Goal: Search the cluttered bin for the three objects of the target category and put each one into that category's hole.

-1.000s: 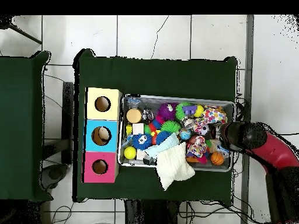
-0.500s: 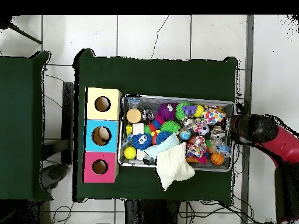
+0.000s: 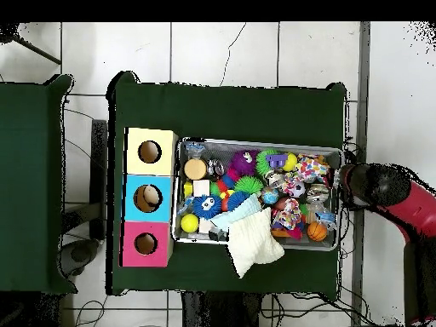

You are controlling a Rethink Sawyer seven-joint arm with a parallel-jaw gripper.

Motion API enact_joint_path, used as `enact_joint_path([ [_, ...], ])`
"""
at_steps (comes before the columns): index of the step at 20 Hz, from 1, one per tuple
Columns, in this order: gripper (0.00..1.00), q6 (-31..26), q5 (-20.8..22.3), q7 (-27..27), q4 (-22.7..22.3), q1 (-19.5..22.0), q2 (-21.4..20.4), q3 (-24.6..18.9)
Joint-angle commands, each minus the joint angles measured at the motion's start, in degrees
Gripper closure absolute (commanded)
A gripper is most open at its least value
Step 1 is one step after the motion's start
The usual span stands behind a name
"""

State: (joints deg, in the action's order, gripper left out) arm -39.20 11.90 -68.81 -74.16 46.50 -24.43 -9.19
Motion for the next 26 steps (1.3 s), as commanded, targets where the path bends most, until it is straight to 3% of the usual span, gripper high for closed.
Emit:
enact_joint_path([
  [1,0.00,-0.5,-0.9,-6.9,1.7,-1.0,2.8,-1.5],
  [5,0.00,-1.1,-0.5,-5.8,2.2,-0.8,2.6,-1.5],
  [16,0.00,-10.0,-0.7,-1.0,9.1,-0.3,3.0,-2.3],
  [26,0.00,-12.8,-0.2,-0.4,10.9,-0.6,3.8,-2.6],
])
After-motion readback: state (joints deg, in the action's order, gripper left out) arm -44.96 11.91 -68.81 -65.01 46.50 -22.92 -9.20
